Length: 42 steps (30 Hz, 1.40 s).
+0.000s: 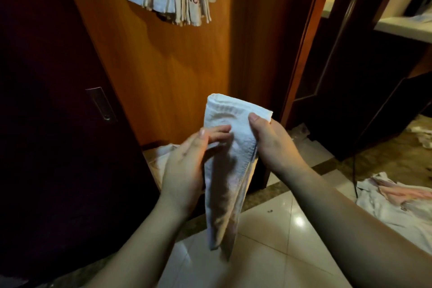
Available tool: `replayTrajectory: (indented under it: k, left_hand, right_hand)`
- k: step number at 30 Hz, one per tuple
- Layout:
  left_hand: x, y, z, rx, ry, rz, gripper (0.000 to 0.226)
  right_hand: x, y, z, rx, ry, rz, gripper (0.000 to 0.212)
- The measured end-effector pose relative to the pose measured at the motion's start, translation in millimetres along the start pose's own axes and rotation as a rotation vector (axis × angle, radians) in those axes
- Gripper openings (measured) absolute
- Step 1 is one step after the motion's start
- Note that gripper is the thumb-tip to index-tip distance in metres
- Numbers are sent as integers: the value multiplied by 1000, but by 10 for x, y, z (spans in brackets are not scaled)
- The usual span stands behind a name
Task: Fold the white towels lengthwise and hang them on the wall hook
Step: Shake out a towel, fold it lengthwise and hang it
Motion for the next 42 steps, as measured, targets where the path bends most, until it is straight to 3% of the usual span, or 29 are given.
replayTrajectory:
  k: [3, 4, 8, 11, 13, 15, 17, 19, 20, 25, 28, 32, 34, 38, 42]
  left_hand:
    - [73, 318, -168, 274, -129, -53, 12]
    - [50, 364, -245, 293, -114, -68, 10]
    - [-90, 167, -441, 18, 82, 44, 48]
    - [-94, 33, -446, -177, 145, 150, 59]
    - [-123, -55, -425, -261, 185, 189, 77]
    - [-152, -198, -387, -348, 238, 219, 91]
    - [-133, -330, -364, -382, 242, 209, 66]
    - [-28, -405, -396, -319, 205, 172, 33]
    - [26, -423, -419, -270, 187, 158, 28]
    - [179, -533, -499, -200, 272, 192, 19]
    - [246, -495, -590, -159, 339, 186, 16]
    - [408, -405, -716, -155, 313, 139, 16]
    - [481, -358, -768, -151, 292, 101, 20]
    - [604, -252, -854, -125, 246, 72, 28]
    - [722, -164, -907, -99, 204, 80, 31]
  right_hand:
    - [-92, 41, -161, -26, 8, 91, 37]
    - [-103, 49, -195, -48, 4, 100, 39]
    - [-207, 26, -233, -181, -19, 95, 42]
    - [-352, 42, -239, -225, -18, 13, 61]
    - [-385, 95, -251, -222, -39, -115, 45]
    - [-392, 123, -279, -252, -65, -226, 51]
    - [-425, 183, -297, -240, -72, -275, 41]
    - [-455, 225, -316, -217, -87, -306, 36]
    - [-456, 251, -316, -204, -95, -311, 35]
    - [-215, 355, -269, -75, -75, -451, 48]
    - [197, 393, -167, 20, -119, -521, 40]
    - [571, 278, 26, 98, -143, -294, 20]
    - [638, 189, 75, 87, -113, -200, 34]
    - [543, 43, 98, 106, -20, 40, 24]
    - [443, -64, 67, 128, 37, 46, 27]
Point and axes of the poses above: each hand's wrist, its own z-axis away from the middle knuckle, its own y-axis out of the back of the hand, x = y × z, the point moved 7 cm from there along -z, towards the middle knuckle, and after that the axes turned 1 degree about y, right-handed, at the moved point
